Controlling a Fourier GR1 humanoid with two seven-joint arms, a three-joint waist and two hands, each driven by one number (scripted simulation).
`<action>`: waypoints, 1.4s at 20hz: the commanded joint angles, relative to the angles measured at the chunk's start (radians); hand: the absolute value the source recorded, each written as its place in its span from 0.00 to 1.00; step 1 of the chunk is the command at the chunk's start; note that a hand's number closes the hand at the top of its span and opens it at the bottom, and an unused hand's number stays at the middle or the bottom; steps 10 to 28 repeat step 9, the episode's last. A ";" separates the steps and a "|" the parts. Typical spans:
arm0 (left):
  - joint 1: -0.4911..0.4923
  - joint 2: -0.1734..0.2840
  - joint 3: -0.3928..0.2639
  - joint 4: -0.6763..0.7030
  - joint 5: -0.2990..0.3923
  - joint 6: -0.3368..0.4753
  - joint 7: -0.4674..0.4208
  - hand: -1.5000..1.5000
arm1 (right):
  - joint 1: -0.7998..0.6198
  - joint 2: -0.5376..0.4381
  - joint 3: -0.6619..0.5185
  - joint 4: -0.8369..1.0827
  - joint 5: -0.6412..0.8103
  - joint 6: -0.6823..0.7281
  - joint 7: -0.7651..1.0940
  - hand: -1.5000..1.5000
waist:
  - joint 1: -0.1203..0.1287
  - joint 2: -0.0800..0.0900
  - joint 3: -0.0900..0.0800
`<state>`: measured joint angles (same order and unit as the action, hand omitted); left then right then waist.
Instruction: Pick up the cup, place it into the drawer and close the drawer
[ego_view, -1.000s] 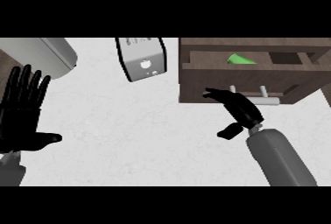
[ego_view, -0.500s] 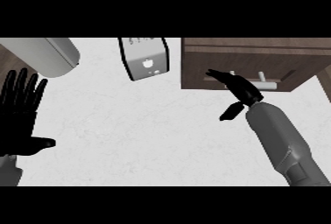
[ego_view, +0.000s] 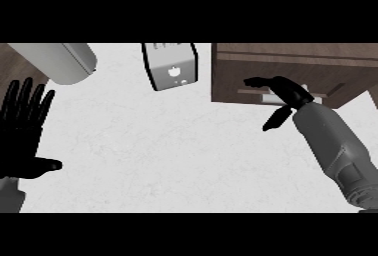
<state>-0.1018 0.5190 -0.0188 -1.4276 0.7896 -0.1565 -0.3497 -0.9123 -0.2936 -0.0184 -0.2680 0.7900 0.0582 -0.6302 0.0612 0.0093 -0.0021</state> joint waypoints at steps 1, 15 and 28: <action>-0.012 -0.030 -0.025 0.005 -0.029 0.004 -0.013 0.00 | -0.075 -0.051 -0.044 0.081 -0.012 -0.016 0.048 0.00 | 0.024 0.029 0.006; -0.019 -0.029 -0.013 0.029 -0.047 0.004 -0.013 0.00 | -0.092 -0.062 -0.045 0.122 -0.004 -0.021 0.026 0.00 | 0.024 0.025 0.006; -0.019 -0.029 -0.013 0.029 -0.047 0.004 -0.013 0.00 | -0.092 -0.062 -0.045 0.122 -0.004 -0.021 0.026 0.00 | 0.024 0.025 0.006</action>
